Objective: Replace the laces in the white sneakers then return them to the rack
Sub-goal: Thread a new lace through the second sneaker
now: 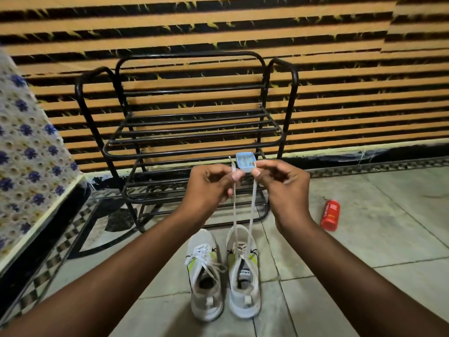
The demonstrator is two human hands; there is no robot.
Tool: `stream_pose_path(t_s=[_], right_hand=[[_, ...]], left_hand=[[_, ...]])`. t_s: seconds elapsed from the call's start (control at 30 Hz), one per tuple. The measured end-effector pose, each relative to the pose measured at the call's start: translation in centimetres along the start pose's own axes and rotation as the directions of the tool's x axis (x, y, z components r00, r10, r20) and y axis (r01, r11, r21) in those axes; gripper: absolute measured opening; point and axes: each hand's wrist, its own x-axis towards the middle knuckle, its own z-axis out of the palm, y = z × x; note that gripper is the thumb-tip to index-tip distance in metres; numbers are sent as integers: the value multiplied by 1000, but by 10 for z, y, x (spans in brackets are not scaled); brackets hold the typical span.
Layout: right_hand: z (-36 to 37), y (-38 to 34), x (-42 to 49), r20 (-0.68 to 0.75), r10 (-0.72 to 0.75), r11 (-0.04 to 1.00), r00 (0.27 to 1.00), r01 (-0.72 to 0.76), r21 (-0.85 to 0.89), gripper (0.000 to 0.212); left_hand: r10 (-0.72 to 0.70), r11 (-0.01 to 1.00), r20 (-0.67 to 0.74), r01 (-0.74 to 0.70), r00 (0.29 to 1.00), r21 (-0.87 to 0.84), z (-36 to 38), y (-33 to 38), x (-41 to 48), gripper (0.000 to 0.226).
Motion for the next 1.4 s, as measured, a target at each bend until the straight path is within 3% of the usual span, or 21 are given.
stream_pose_path(t_s=[0.27, 1.4], right_hand=[[8, -6, -2, -5, 64, 994, 998, -64, 92, 25], [15, -5, -10, -60, 92, 987, 994, -83, 140, 26]], left_hand=[[-18, 998, -99, 11, 995, -63, -3, 6, 8, 12], [77, 997, -110, -73, 991, 36, 0, 16, 14, 3]])
